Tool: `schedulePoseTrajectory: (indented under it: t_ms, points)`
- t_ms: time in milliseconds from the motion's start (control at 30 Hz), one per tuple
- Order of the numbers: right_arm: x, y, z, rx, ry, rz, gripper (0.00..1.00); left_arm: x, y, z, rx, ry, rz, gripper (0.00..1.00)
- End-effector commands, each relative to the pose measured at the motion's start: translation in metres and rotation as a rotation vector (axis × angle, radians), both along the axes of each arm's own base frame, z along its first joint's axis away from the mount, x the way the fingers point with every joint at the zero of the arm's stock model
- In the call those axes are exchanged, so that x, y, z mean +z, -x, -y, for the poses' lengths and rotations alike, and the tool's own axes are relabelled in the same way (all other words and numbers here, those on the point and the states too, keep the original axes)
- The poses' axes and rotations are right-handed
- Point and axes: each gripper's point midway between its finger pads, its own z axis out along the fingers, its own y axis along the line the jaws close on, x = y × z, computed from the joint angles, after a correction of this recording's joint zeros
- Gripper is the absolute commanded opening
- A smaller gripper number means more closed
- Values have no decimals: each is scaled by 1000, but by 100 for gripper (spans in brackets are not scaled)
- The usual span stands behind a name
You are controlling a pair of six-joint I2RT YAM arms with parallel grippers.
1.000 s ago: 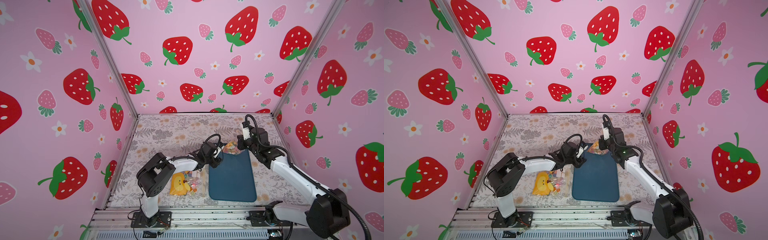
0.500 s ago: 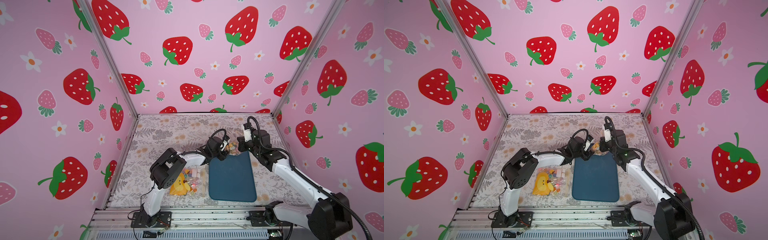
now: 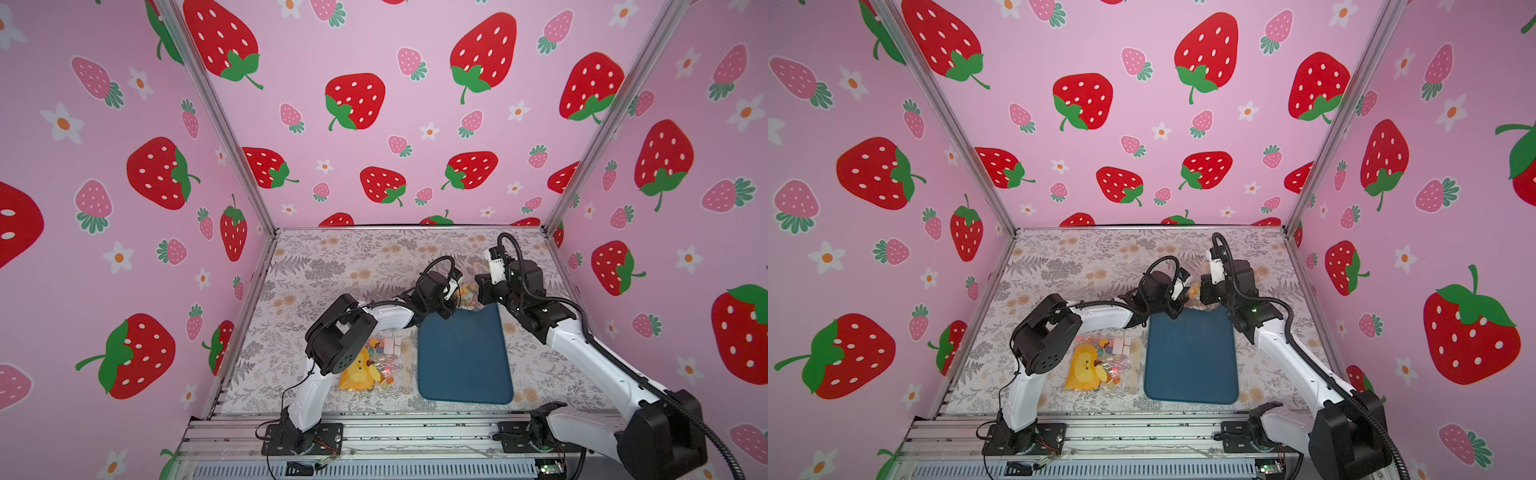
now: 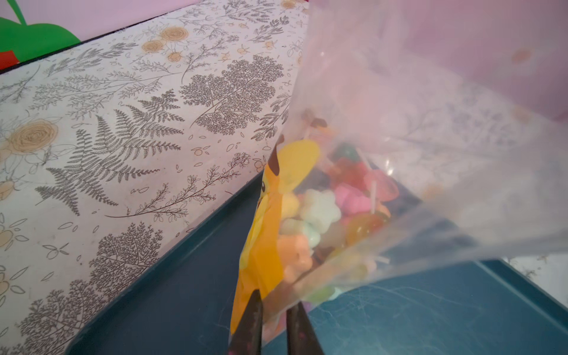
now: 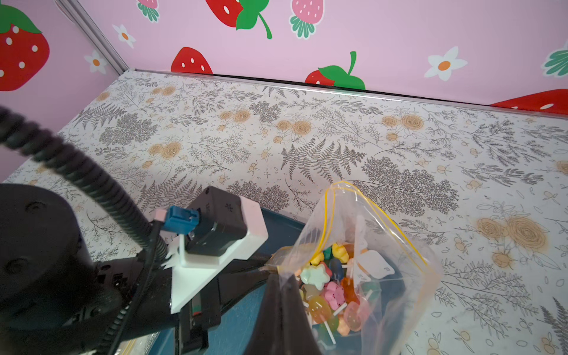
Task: Pour candies out of the ziploc bag
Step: Pick up the ziploc bag from the center of the board.
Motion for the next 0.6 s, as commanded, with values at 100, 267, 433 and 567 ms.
schedulePoseTrajectory:
  t_ms: [100,267,433,567]
  points:
    - [20,0,3,-10,-42,55,0,32,0,-4,3,56,51,0]
    - [22,1,2,-7,-51,55,0,35,3,-4,-5,61,54,0]
    - [27,5,-4,38,-69,64,0,32,2,-4,-10,57,63,36]
    - [29,8,-7,60,-81,64,0,31,-1,0,-12,59,65,41]
